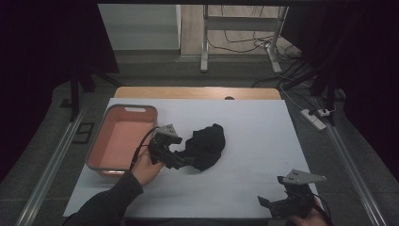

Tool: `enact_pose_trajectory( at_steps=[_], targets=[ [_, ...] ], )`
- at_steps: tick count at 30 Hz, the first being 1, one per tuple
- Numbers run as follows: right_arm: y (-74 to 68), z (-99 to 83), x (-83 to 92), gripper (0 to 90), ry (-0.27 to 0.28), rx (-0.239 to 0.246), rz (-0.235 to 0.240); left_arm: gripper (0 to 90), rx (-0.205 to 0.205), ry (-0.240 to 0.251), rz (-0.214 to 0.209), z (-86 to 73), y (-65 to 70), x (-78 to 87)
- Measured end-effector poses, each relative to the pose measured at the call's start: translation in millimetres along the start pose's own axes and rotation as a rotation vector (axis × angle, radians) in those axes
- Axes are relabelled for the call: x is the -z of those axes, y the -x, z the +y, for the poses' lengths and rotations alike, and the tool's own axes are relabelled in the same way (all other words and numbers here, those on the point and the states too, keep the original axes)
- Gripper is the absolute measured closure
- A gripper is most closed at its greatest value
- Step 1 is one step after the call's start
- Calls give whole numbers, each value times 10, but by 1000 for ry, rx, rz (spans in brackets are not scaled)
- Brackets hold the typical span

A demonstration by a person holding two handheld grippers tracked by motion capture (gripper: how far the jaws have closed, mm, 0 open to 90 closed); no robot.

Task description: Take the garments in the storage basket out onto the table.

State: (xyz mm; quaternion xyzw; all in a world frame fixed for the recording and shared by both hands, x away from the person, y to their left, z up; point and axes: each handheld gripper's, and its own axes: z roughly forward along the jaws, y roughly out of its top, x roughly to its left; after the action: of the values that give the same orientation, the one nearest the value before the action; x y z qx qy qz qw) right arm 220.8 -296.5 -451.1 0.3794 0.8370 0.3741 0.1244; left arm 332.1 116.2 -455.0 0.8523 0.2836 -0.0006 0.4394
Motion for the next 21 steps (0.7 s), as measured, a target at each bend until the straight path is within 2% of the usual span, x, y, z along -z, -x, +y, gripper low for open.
enact_pose_trajectory(
  at_steps=[4,13,21],
  targets=[
    [0,0,0,0,0,1,0,0,-4,7,6,-38,19,94],
    [0,1,-2,0,-2,0,-1,0,43,45,-2,-194,0,327],
    [1,1,-2,0,-1,-1,0,0,58,55,0,-316,-6,456]
  ],
)
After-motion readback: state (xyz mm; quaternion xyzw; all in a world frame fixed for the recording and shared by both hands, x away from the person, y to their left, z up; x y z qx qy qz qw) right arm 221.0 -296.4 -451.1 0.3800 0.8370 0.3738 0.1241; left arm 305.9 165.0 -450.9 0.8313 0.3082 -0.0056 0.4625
